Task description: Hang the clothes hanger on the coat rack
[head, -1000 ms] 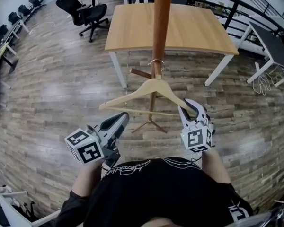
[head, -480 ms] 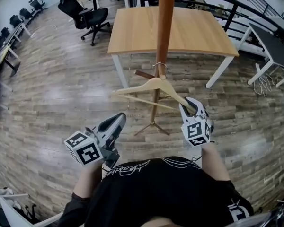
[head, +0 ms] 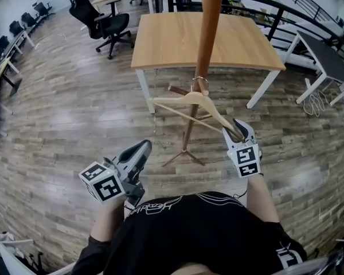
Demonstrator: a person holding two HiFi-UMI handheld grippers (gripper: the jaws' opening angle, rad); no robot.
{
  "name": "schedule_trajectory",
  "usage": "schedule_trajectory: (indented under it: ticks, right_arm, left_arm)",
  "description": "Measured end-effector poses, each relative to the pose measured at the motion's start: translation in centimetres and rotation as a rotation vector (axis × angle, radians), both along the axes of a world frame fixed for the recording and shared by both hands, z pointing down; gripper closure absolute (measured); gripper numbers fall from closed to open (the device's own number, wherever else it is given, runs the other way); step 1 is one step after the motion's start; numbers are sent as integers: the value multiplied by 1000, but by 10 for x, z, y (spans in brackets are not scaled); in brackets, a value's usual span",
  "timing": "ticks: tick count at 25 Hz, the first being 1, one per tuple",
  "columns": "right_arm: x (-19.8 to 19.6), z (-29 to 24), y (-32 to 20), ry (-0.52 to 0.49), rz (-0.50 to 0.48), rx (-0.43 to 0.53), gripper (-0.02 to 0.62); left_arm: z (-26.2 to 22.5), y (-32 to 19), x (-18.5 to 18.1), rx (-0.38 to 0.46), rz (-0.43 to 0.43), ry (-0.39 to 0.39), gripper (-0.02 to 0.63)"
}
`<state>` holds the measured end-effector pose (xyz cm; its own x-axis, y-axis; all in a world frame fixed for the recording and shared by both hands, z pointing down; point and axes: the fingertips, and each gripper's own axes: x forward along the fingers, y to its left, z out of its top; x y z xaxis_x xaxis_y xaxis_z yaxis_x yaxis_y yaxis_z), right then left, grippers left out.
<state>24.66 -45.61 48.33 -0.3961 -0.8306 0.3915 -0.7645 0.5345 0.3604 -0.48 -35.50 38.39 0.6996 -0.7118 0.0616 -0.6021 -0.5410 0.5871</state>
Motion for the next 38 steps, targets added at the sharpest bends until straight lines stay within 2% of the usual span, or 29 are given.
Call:
schedule_trajectory:
  ticks: [9, 14, 16, 20, 23, 24, 27, 31, 34, 38]
  right_arm:
    - [21, -20, 40, -32, 152, 17, 394]
    - [26, -33, 76, -126, 282, 37, 394]
    - [18, -35, 94, -199, 291, 23, 394]
    - [-27, -30, 130, -415, 217, -78, 396]
    - [-68, -30, 162, -520, 81, -186, 397]
    - [-80, -32, 173, -526, 25, -214, 406]
    - [-111, -38, 206, -501, -111, -250, 500]
    - [-138, -36, 255, -522, -224, -281, 539]
    - [-138, -29, 296, -534, -251, -292, 549]
    - [-118, -35, 347, -608, -222, -276, 554]
  left_arm:
    - [4, 15, -16, -15, 90, 16, 598]
    - [14, 30, -25, -36, 181, 3, 598]
    - [21, 34, -31, -51, 208, 2, 598]
    - [36, 40, -37, -76, 257, 18, 598]
    - [39, 51, -34, -81, 289, 38, 598]
    - [40, 56, -32, -80, 297, 45, 598]
    - [44, 77, -23, -75, 317, 62, 598]
    - [54, 116, -4, -85, 348, 63, 598]
    - [54, 153, 14, -84, 371, 58, 598]
    - [47, 204, 35, -54, 381, 40, 598]
